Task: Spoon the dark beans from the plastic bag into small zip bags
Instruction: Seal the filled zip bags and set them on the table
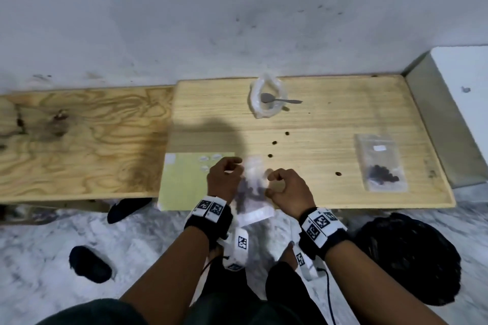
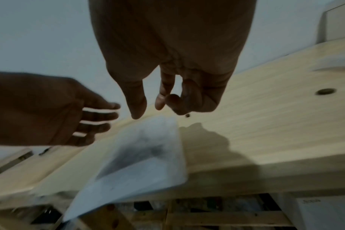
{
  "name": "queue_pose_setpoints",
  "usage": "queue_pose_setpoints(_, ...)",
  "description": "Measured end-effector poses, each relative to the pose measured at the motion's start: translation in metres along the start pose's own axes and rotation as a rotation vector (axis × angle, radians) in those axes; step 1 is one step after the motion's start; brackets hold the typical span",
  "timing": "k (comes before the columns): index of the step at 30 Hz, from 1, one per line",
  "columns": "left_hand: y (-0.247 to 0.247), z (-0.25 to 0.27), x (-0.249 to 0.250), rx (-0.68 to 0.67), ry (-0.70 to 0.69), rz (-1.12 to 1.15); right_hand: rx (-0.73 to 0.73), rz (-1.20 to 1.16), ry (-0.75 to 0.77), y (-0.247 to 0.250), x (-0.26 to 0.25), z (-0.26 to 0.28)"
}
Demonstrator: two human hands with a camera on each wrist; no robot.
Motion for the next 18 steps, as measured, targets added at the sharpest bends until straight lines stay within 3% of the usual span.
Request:
queue_pose_setpoints(3,0.044,-0.004,-0.033,0.075,0.044,-0.093,-0.023,0.086,-0.050,-0.023,-0.007,-0.002)
queue_pose_setpoints(6,0.048,-0.007,-0.057,-0.052,0.131,-0.128,-0.022,0.130,-0.092,-0.036,-0.008,-0.004)
queue_pose_setpoints(12,0.031,-0.008,-0.073,-0.228,0.247,0.024,-0.011,0.149,-0.135,-0.047,-0.008,-0.009)
queue_pose_setpoints(18,0.030,-0.015,-0.074,-0.223,0.324,0.202,0.117,0.011,-0.125,-0.040,-0.012,-0.011)
Point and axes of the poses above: each hand's wrist, its own z-axis away from the middle knuckle, its own y-axis out of the back of the hand, x = y × z, the point moved 6 cm from there along -z, towards the middle knuckle, and after that the axes turned 11 degrees about y, right-handed, at the moved point
